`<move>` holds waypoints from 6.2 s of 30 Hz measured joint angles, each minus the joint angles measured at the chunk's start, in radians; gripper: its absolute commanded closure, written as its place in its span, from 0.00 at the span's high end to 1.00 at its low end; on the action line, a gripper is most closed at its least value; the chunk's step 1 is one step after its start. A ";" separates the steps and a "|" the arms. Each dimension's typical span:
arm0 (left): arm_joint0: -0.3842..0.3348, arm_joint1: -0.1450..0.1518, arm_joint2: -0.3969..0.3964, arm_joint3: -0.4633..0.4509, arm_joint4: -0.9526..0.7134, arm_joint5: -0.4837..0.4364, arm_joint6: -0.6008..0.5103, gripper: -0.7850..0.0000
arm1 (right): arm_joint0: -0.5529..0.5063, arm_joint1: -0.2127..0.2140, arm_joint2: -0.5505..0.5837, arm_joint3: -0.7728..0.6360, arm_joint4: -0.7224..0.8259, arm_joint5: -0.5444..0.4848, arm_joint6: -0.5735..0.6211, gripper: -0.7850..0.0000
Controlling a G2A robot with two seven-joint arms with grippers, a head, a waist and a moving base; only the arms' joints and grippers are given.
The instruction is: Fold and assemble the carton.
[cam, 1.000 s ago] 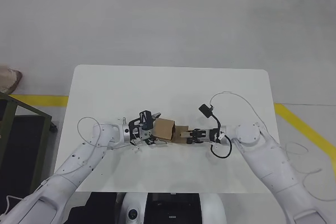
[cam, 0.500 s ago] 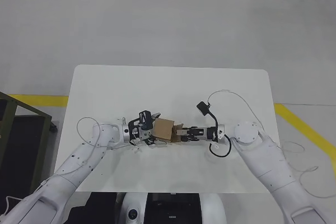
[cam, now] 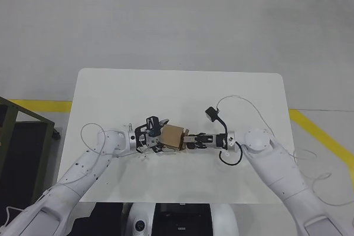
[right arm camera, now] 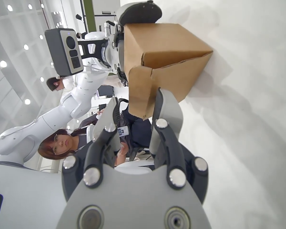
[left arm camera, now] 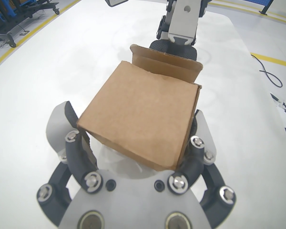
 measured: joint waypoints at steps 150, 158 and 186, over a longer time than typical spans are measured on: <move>0.194 0.142 -0.462 -0.104 -0.022 -0.039 0.235 1.00 | -0.148 0.061 0.073 -0.486 -0.321 0.200 -0.056 1.00; 0.203 0.153 -0.553 -0.167 -0.155 -0.071 0.141 1.00 | -0.150 0.061 0.043 -0.542 -0.380 0.246 -0.068 1.00; 0.201 0.153 -0.555 -0.168 -0.166 -0.074 0.131 1.00 | 0.031 -0.018 -0.189 -0.333 -0.323 0.264 -0.082 1.00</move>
